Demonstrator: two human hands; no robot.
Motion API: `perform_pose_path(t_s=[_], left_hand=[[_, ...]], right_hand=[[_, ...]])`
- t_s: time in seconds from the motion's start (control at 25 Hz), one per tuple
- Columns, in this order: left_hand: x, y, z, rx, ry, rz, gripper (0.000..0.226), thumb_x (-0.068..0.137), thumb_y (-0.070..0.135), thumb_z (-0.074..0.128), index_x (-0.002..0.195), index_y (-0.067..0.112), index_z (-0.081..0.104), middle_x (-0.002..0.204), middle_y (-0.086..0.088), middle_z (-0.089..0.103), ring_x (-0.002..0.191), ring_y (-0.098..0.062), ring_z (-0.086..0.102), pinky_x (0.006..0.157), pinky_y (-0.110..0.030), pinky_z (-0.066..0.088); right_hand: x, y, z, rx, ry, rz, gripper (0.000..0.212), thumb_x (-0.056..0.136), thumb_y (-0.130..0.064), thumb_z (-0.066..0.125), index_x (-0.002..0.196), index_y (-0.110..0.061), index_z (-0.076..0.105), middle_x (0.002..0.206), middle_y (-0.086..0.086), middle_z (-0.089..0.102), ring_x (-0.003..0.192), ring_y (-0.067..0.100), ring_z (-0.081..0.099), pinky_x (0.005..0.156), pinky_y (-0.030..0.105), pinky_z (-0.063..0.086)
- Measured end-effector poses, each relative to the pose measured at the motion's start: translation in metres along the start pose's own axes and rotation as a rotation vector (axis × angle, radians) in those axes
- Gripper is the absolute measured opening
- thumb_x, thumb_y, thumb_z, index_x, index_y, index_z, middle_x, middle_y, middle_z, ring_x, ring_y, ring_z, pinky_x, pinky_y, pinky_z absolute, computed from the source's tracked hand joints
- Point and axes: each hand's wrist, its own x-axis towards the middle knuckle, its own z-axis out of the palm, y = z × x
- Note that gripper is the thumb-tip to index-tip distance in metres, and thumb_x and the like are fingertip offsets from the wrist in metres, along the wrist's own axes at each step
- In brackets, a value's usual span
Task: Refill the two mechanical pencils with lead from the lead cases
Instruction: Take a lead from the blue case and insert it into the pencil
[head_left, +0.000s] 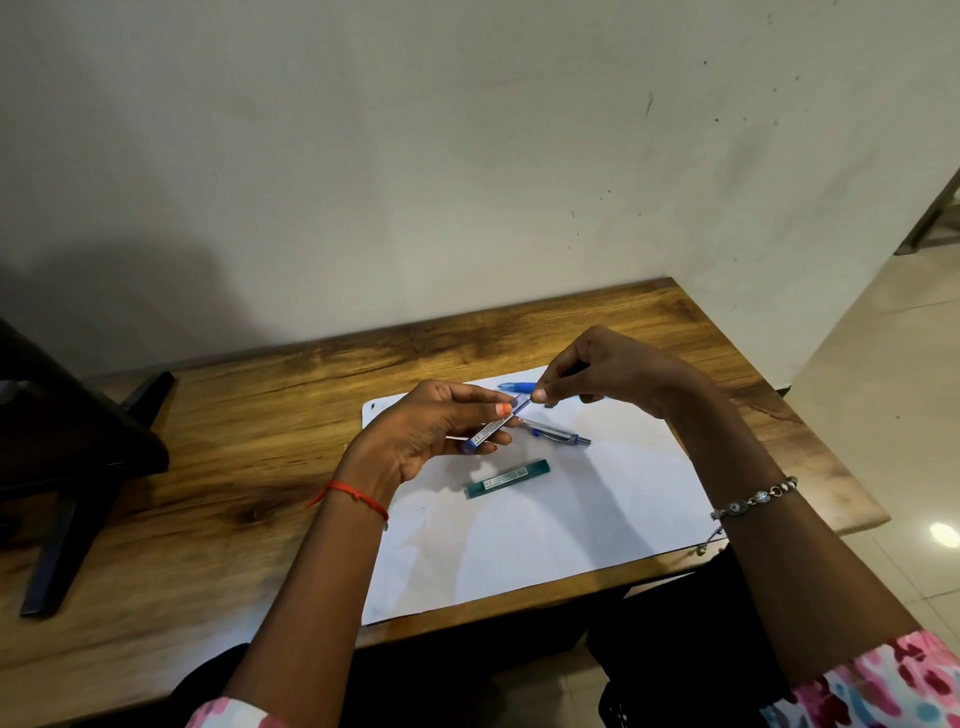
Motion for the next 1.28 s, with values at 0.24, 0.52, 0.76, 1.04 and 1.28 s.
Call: perform_pose_path(t_s=[0.24, 0.52, 0.76, 1.04, 1.28], left_hand=[[0.001, -0.001, 0.000, -0.008, 0.000, -0.006, 0.010, 0.081, 0.007, 0.064, 0.088, 0.011, 0.070, 0.070, -0.001, 0.074, 0.063, -0.013, 0.070, 0.053, -0.018, 0.054], [0.002, -0.001, 0.000, 0.003, 0.003, 0.003, 0.010, 0.081, 0.007, 0.063, 0.085, 0.013, 0.071, 0.069, 0.000, 0.074, 0.063, -0.013, 0.070, 0.054, -0.018, 0.054], [0.003, -0.001, 0.000, -0.013, 0.001, 0.005, 0.010, 0.081, 0.008, 0.064, 0.088, 0.010, 0.070, 0.070, -0.001, 0.074, 0.063, -0.012, 0.070, 0.054, -0.018, 0.055], [0.001, -0.001, -0.004, -0.054, -0.010, 0.082, 0.015, 0.084, 0.012, 0.060, 0.094, 0.012, 0.070, 0.085, 0.002, 0.075, 0.084, -0.012, 0.070, 0.078, -0.026, 0.056], [0.004, 0.000, 0.001, -0.079, 0.006, 0.169, 0.017, 0.084, 0.010, 0.059, 0.093, 0.016, 0.072, 0.094, 0.003, 0.075, 0.104, -0.018, 0.065, 0.096, -0.036, 0.047]], right_hand=[[0.000, -0.002, -0.001, 0.010, 0.009, -0.029, 0.005, 0.079, -0.018, 0.072, 0.077, -0.014, 0.074, 0.063, -0.004, 0.064, 0.048, -0.005, 0.049, 0.046, 0.009, 0.034], [-0.002, -0.003, 0.001, -0.028, -0.020, -0.022, 0.013, 0.079, -0.017, 0.071, 0.086, -0.007, 0.074, 0.075, 0.006, 0.065, 0.064, 0.004, 0.047, 0.057, 0.018, 0.035], [-0.003, -0.004, -0.003, -0.001, 0.039, -0.024, 0.010, 0.084, -0.014, 0.065, 0.082, -0.009, 0.073, 0.060, -0.012, 0.063, 0.055, -0.003, 0.049, 0.054, 0.015, 0.037], [-0.002, -0.001, -0.014, 0.216, 0.400, -0.090, 0.022, 0.086, -0.014, 0.057, 0.079, 0.006, 0.063, 0.061, 0.001, 0.049, 0.058, 0.008, 0.040, 0.056, 0.020, 0.035], [-0.001, -0.003, -0.008, 0.157, 0.349, -0.133, 0.018, 0.086, -0.012, 0.057, 0.071, -0.006, 0.066, 0.061, -0.003, 0.055, 0.057, 0.004, 0.046, 0.058, 0.021, 0.037]])
